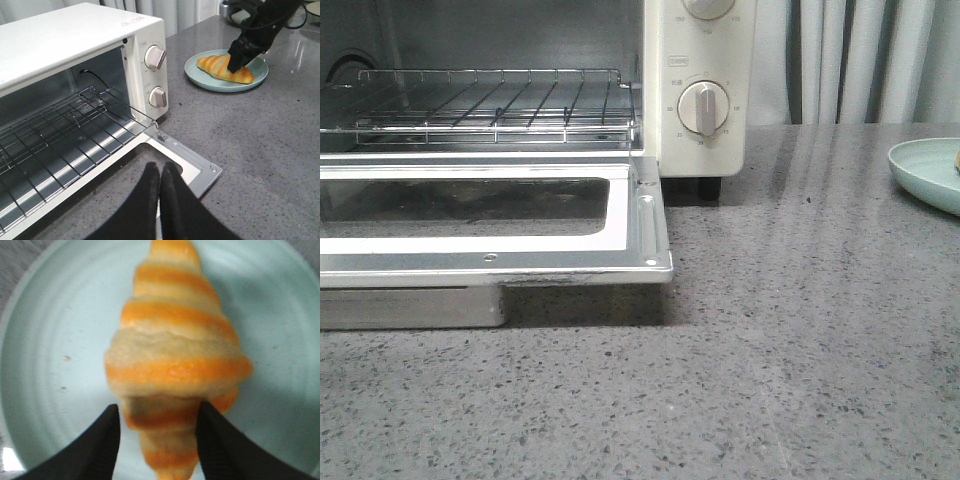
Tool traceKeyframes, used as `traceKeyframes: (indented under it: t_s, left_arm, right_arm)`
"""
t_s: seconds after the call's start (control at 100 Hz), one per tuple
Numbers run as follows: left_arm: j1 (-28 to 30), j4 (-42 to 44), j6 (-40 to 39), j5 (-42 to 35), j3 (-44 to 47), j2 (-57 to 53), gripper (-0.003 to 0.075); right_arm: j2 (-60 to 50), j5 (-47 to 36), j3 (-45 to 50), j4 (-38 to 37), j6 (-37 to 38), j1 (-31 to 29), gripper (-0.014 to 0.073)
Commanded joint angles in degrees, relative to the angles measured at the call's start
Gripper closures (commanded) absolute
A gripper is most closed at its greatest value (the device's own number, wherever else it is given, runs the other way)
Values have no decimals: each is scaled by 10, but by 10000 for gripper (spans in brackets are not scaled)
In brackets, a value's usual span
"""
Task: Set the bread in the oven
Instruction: 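Lower the right gripper onto the croissant on the blue plate and grasp it, then lift the croissant with the right gripper and carry it into the oven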
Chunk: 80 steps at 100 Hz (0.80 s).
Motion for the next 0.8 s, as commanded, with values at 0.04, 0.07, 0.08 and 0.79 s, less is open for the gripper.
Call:
traceKeyframes:
  t_s: [0.04,0.07,0.08,0.79]
  left_arm:
    - [-1,-21,-5,-31,-19,3,742]
    - [-1,-21,-5,-31,-19,3,742]
    - [-1,-21,-5,-31,-19,3,742]
    - [-1,-24,-5,-47,-19,3,742]
  right_arm:
    - [26,-17,-18,-31,-4,-3,274]
    - [34,-17,-18,-38,-4,-3,274]
    - [38,-17,-18,-39,-4,-3,274]
    - [-162,-101,-153,-11,-3,74,662]
